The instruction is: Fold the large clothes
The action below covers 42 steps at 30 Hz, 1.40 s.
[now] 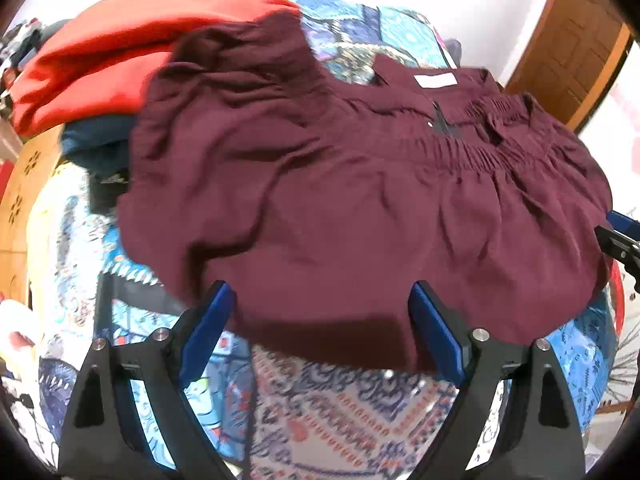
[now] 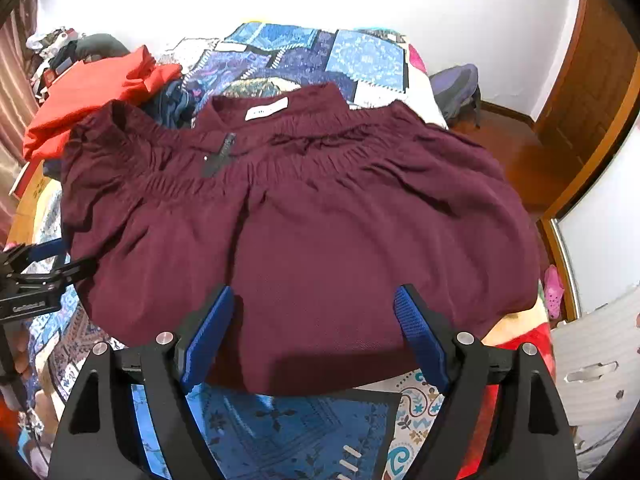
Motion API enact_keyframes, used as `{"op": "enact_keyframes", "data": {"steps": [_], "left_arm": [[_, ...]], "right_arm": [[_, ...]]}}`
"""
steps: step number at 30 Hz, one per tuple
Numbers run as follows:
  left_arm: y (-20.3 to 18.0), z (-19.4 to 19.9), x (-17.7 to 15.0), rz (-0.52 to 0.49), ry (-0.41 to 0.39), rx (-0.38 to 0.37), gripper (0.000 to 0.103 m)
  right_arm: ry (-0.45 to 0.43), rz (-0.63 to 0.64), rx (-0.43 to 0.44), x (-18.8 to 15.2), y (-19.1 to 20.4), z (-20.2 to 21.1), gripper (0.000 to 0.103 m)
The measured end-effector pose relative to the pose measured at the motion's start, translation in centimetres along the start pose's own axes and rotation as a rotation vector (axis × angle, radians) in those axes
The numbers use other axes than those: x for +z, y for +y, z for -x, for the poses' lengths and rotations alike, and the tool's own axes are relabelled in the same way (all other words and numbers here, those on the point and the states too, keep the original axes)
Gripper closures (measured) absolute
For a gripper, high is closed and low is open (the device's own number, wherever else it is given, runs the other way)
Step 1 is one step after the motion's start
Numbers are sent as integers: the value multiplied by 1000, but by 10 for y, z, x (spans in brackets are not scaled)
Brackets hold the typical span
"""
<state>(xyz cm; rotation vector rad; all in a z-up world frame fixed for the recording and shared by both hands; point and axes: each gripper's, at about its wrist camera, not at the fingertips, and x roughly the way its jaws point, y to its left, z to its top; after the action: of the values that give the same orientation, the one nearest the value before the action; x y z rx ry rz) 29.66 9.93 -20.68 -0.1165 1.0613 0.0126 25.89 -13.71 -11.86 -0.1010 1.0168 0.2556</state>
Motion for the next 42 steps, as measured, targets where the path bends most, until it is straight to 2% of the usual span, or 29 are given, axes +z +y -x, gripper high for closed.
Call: {"op": "enact_keyframes", "data": {"steps": [7,10,13,17,20,23,24,26,30,37,39,42], "left_arm": [[51,38,-6,125,-92,43,13],[73,43,-8,181,-118,88,13],[98,38,-12,273,-107,57,13],[128,20,-26,435,-62,-32,13],[139,-6,-37,537,11,-149,13],[146,-31,-44,640,59,-285,13],[147,-41,-45,681,66,-356,13],[148,-55,-43,711,49,-470,13],[146,-78,-34,742,38,-519,13],[141,-105,-20,854,37,-534,15],[135,-97,-15,862,4,-501,23],[123,-77,-10,817,-44,-418,45]], "right_arm": [[-87,40,-9,13,16,21,23],[-108,47,-4,18,22,24,23],[-112,40,14,20,29,22,23],[-81,28,36,19,36,10,23],[-44,30,36,16,41,0,23],[-22,41,26,13,43,-6,23],[-15,44,22,12,43,-8,23],[-7,44,19,11,41,-11,23],[5,28,22,12,35,-15,23],[18,-5,25,15,25,-20,23],[19,-16,30,16,24,-20,23],[14,-23,35,17,24,-16,23]]}}
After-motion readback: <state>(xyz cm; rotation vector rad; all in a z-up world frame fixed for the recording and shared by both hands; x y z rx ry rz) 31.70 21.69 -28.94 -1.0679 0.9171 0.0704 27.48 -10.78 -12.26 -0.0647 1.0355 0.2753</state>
